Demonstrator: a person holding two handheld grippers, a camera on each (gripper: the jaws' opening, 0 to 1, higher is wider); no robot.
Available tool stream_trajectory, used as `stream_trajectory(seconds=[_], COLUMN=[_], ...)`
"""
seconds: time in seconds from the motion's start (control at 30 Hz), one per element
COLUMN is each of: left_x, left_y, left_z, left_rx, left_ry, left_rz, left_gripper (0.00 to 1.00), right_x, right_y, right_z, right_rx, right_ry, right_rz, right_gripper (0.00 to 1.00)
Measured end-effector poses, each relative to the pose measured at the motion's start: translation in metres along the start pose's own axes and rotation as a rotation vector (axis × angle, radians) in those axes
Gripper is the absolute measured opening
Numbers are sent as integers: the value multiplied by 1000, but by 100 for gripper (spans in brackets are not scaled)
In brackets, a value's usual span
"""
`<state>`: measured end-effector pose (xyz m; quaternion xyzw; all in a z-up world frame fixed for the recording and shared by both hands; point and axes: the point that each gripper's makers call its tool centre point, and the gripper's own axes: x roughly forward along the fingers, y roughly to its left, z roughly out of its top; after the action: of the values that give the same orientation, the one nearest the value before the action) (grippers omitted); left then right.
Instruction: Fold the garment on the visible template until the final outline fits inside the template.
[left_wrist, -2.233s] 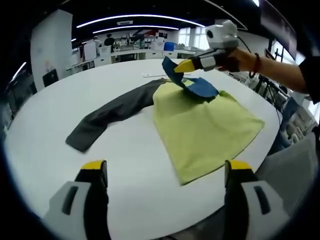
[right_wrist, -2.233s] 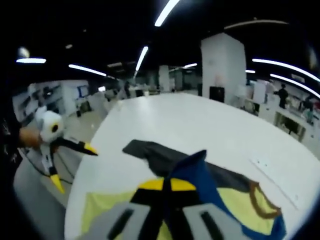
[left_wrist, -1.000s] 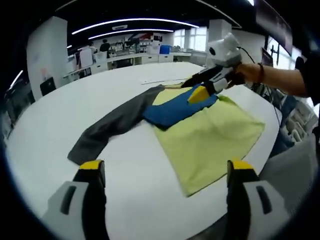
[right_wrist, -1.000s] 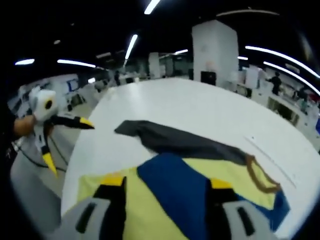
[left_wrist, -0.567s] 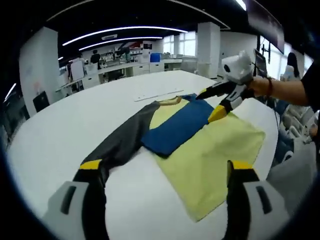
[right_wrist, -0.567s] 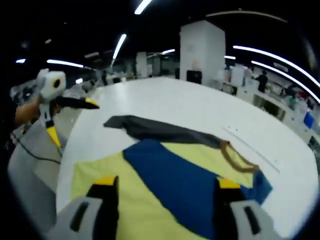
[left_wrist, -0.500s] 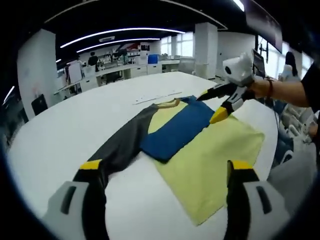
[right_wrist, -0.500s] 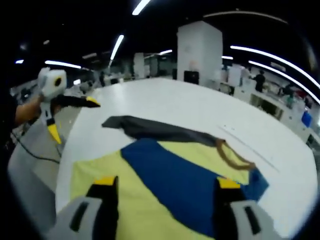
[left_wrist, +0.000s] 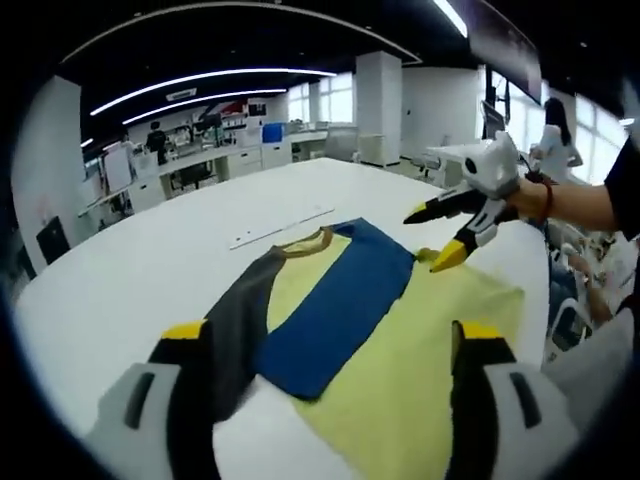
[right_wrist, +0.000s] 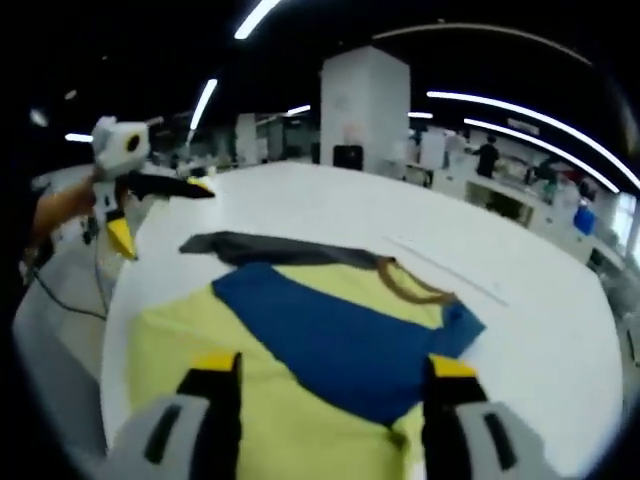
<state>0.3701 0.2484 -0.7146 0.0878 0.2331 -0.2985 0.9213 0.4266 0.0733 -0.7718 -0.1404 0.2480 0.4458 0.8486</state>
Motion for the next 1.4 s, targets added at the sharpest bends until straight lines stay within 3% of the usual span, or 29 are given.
stream_trajectory(seconds=[0.3, 0.57, 0.77, 0.9, 1.17, 1.4], left_x=[48, 94, 133, 159, 205, 248], left_y=[-7, -14, -15, -19, -27, -36], left_z=[49, 72, 89, 99, 95, 85], left_rx=[75, 95, 145, 151, 179, 135], left_ry=[-32, -33, -22, -30, 0, 3], left_rz=[-89, -164, -201, -221, -266, -321], left_gripper=[91, 85, 80, 74, 68, 57], right_x=[-15, -20, -17, -14, -13, -4], right_y=[-20, -35, -44, -48, -45, -46], right_z=[-12, -17, -21, -23, -27, -39], right_rx=[29, 32, -20, 18, 34, -18], right_ry=[-8, -20, -4, -22, -38, 1], right_rz=[-50, -77, -93, -73, -58, -61], right_gripper=[57, 49, 42, 38, 33, 26])
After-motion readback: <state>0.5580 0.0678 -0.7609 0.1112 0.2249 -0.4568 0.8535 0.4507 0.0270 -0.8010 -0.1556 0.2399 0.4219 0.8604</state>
